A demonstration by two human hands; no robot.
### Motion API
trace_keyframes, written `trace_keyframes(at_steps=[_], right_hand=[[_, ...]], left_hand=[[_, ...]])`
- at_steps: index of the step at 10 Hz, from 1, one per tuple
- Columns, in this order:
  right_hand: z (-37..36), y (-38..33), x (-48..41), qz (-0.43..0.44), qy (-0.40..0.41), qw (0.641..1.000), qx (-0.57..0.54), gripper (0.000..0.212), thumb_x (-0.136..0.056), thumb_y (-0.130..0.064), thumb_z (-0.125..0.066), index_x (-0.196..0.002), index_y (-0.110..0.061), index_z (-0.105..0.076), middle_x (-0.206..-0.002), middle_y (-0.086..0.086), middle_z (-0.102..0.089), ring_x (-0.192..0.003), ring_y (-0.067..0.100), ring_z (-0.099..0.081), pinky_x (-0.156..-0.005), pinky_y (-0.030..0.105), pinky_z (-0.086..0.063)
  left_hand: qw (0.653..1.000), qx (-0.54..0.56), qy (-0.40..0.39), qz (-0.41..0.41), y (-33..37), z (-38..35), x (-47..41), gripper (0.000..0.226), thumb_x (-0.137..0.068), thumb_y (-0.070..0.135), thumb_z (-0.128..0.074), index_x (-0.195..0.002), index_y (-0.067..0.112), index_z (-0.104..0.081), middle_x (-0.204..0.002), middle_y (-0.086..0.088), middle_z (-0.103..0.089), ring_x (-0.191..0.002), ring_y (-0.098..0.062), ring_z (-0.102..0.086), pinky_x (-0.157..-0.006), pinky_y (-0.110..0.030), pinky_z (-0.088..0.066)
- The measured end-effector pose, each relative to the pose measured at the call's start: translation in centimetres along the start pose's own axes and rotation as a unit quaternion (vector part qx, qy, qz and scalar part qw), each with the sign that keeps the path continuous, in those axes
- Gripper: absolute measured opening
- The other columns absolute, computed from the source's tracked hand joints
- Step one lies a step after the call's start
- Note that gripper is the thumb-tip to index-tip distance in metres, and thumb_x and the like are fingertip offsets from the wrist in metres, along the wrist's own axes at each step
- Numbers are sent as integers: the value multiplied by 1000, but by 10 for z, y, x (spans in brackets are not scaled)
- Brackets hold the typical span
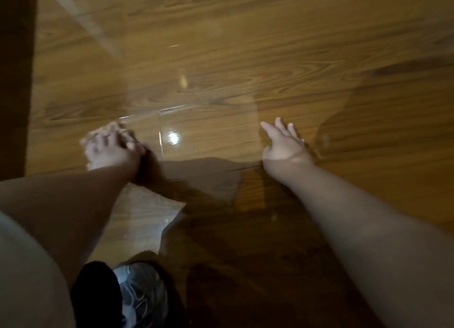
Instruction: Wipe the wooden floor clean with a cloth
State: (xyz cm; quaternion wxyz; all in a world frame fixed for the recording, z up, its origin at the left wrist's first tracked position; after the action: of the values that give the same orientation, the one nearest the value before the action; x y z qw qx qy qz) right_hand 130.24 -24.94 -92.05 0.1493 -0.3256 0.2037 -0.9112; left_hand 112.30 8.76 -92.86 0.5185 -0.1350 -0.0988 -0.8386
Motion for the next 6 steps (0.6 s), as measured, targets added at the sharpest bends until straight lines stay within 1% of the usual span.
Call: trace_keyframes(at_steps=[1,2,3,4,5,6], right_hand=[[-14,-7,-1,12,-16,1000,19,61,-95,-15,-36,-150,-39,-24,-162,-10,1,-149,17,6,-120,38,-1],[-25,-5,0,-5,-27,999,18,61,-96,-17,-35,-150,-41,-22,-162,-13,5,-149,17,10,-119,37,0],[-27,-5,3,3,-17,1000,10,60,-95,-19,-35,-150,-40,-23,-162,-12,4,-149,17,9,-119,38,-1],[-17,8,5,18,-17,999,30,61,-95,-17,-39,-150,-38,-24,-162,-10,3,-148,16,9,-118,39,2],[-10,25,7,19,-14,999,31,61,-97,-15,-40,-150,-40,-24,-162,-11,4,-148,14,11,-117,37,6],[-11,30,9,21,-9,999,39,59,-98,-16,-39,-150,-40,-23,-161,-12,5,-148,14,12,-118,37,6]], left_hand=[[993,49,-20,102,-2,-16,-14,60,-97,37,-31,-152,20,-17,-159,-11,-9,-146,-33,-5,-119,-48,-8],[999,-5,50,-7,78,-10,25,55,-98,37,-34,-150,24,-21,-159,-10,-10,-145,-36,-4,-115,-57,-6],[936,-2,-17,-352,188,-33,88,54,-97,30,-39,-149,35,-25,-161,1,-7,-147,-29,-3,-116,-56,-5],[871,-43,-2,-490,192,-33,86,51,-97,33,-43,-147,34,-32,-160,1,-16,-147,-26,-9,-118,-48,-10],[945,-26,67,-318,93,-9,7,53,-92,30,-50,-143,30,-37,-156,-6,-27,-145,-27,-15,-114,-52,-20],[996,86,18,-3,0,-12,-41,54,-93,29,-44,-146,30,-31,-159,-4,-16,-146,-31,-9,-117,-55,-6]])
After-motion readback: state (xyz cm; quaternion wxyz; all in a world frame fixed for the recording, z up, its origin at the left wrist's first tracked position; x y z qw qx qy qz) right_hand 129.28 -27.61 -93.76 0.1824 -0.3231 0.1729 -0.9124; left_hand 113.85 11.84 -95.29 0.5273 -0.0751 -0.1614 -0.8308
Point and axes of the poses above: each hand's wrist, its own x-axis away from the middle knuckle, its own z-axis out of the back of the hand, y = z × x, the point moved 10 cm from there along -x, towards the middle knuckle
